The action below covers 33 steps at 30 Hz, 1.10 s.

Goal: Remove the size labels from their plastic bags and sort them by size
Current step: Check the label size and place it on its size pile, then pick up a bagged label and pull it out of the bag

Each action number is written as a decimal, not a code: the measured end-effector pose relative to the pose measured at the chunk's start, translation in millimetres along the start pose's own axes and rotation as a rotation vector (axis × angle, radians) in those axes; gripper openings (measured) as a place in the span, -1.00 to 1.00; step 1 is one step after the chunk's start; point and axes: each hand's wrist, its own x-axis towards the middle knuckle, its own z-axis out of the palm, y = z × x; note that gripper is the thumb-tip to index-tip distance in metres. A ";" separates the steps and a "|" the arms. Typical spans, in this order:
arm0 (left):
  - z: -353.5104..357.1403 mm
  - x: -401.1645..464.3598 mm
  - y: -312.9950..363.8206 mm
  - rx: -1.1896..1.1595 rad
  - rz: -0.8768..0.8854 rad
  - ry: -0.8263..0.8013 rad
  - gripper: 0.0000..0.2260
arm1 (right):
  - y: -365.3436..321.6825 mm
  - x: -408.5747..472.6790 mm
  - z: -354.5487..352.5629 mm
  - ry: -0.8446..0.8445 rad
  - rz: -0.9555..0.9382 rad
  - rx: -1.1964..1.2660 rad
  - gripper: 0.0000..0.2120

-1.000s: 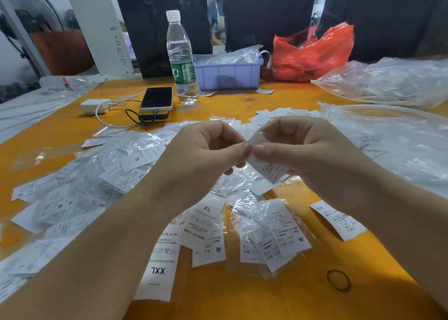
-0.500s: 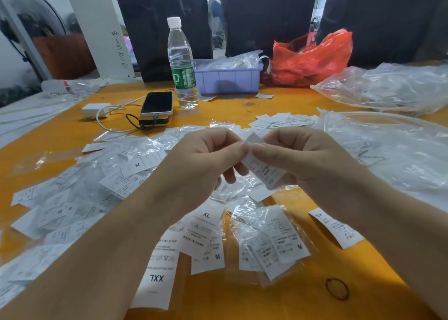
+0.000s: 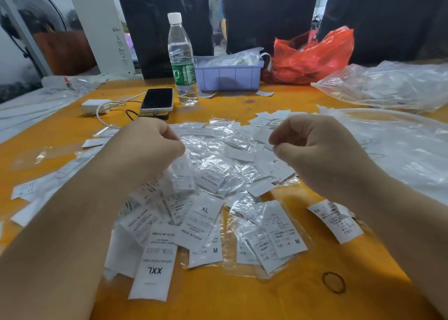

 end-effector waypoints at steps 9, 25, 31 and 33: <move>30.9 -21.7 11.4 0.148 0.359 0.025 -0.89 | 10.9 -2.4 14.9 -0.345 0.025 -0.400 -0.62; 53.4 -17.7 9.9 0.307 0.481 -0.308 -0.78 | 8.4 -3.7 14.3 -0.336 0.053 -0.537 -0.66; 55.1 -17.3 9.0 0.360 0.490 -0.302 -0.75 | 9.0 -3.4 12.9 -0.292 0.031 -0.496 -0.81; 54.9 -17.9 8.5 0.340 0.498 -0.285 -0.77 | 8.8 -3.6 12.7 -0.260 0.005 -0.491 -0.91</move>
